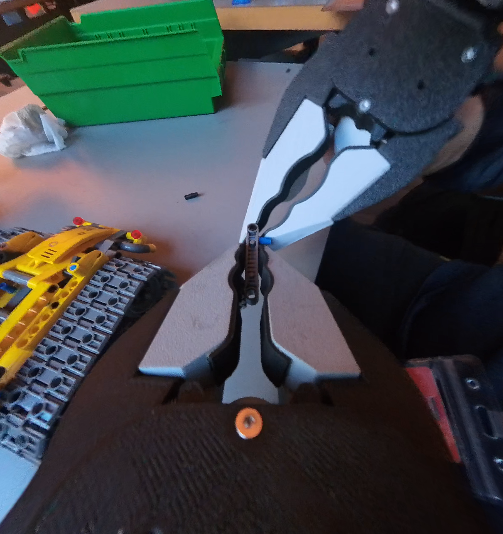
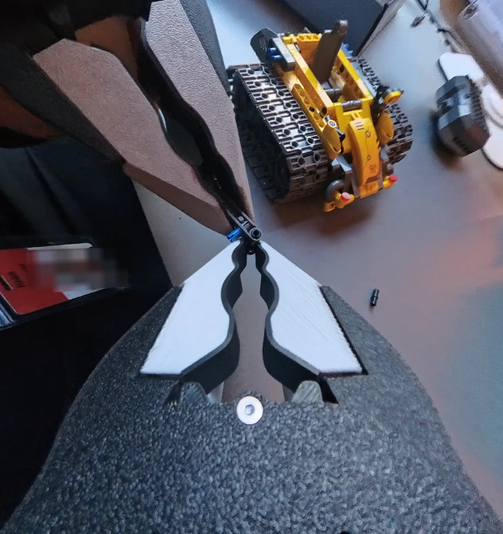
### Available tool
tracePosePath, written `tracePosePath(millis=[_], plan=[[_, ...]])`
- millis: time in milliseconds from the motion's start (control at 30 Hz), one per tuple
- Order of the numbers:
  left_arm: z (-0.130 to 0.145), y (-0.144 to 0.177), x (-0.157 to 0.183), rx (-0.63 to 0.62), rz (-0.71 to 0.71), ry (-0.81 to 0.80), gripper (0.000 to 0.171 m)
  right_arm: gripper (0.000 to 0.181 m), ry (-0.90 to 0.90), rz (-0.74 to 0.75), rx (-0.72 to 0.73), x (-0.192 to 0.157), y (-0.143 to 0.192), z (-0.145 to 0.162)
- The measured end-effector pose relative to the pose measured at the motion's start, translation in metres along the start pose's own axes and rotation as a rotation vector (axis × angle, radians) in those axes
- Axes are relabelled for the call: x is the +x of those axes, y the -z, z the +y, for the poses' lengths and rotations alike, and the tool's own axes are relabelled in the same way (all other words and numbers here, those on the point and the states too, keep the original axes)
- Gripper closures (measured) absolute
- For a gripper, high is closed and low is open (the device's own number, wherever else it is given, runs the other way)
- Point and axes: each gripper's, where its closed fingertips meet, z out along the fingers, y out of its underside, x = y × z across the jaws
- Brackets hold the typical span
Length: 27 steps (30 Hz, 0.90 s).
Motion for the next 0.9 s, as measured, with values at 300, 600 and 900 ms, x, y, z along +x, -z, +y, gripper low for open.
tracePosePath(millis=[300, 600, 900], plan=[[-0.003, 0.006, 0.002, 0.065, 0.044, 0.13, 0.166, 0.177, 0.056, 0.079, 0.009, -0.003, 0.003, -0.007], [-0.023, 0.016, 0.016, 0.2, 0.184, 0.124, 0.165, 0.176, -0.53, -0.485, 0.188, -0.024, 0.028, -0.021], [-0.052, 0.035, -0.003, 0.373, 0.066, 0.119, 0.165, 0.177, -0.511, -0.596, 0.105, -0.043, 0.032, -0.001]])
